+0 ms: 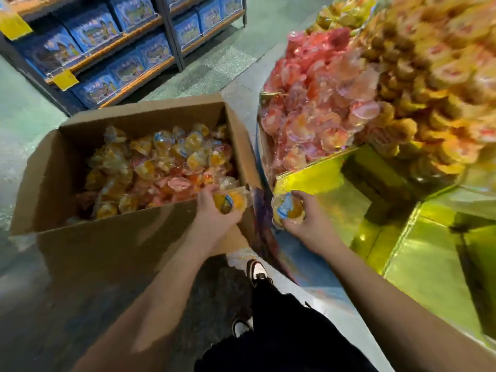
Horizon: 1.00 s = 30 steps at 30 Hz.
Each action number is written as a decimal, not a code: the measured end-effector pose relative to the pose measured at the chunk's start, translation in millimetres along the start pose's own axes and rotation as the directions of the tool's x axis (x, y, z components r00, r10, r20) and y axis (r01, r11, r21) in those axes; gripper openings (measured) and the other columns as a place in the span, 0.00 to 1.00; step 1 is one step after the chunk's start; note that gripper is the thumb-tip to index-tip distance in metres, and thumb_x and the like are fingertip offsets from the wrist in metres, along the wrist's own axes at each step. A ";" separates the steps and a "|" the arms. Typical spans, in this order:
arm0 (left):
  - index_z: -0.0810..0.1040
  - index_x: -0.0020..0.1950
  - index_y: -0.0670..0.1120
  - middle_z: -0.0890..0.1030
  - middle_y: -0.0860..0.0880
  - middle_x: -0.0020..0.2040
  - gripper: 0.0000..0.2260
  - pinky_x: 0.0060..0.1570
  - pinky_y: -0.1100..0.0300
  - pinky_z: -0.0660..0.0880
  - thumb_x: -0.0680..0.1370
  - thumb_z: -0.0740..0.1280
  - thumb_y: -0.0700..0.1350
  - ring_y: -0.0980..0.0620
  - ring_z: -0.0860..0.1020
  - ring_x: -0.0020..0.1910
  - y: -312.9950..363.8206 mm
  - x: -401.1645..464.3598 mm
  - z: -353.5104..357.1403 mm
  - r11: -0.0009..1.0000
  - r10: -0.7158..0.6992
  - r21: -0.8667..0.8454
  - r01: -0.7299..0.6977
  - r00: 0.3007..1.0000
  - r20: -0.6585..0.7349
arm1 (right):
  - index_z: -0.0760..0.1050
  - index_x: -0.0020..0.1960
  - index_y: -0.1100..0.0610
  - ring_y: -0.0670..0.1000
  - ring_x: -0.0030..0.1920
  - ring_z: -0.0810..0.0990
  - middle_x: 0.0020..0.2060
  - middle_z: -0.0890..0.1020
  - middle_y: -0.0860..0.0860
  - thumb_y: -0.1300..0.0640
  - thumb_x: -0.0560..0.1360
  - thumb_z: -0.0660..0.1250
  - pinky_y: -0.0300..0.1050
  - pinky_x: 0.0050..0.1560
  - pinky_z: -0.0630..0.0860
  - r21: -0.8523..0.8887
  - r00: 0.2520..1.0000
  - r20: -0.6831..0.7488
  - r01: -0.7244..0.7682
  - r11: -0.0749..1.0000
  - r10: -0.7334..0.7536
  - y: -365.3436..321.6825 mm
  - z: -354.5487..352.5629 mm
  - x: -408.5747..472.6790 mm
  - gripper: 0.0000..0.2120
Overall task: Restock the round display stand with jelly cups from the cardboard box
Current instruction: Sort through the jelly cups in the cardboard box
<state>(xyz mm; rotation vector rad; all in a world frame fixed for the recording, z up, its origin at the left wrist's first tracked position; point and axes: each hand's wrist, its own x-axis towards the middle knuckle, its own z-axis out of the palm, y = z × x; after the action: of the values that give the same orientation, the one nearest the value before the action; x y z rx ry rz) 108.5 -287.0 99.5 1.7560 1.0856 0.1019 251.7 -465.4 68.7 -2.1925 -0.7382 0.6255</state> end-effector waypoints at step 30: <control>0.65 0.76 0.43 0.66 0.45 0.70 0.34 0.66 0.64 0.60 0.73 0.74 0.46 0.48 0.65 0.71 204.2 -286.2 572.0 0.681 0.388 0.314 -0.661 0.690 0.611 | 0.69 0.71 0.55 0.52 0.65 0.74 0.65 0.75 0.53 0.57 0.69 0.76 0.38 0.59 0.66 0.162 0.716 -0.497 -0.478 0.863 0.490 418.6 -391.3 -415.1 0.32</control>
<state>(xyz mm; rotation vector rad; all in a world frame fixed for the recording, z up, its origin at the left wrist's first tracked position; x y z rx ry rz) 365.0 -907.5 104.0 2.3806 0.1522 -0.3029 328.4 -1168.8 77.2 -2.3868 0.1510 0.2371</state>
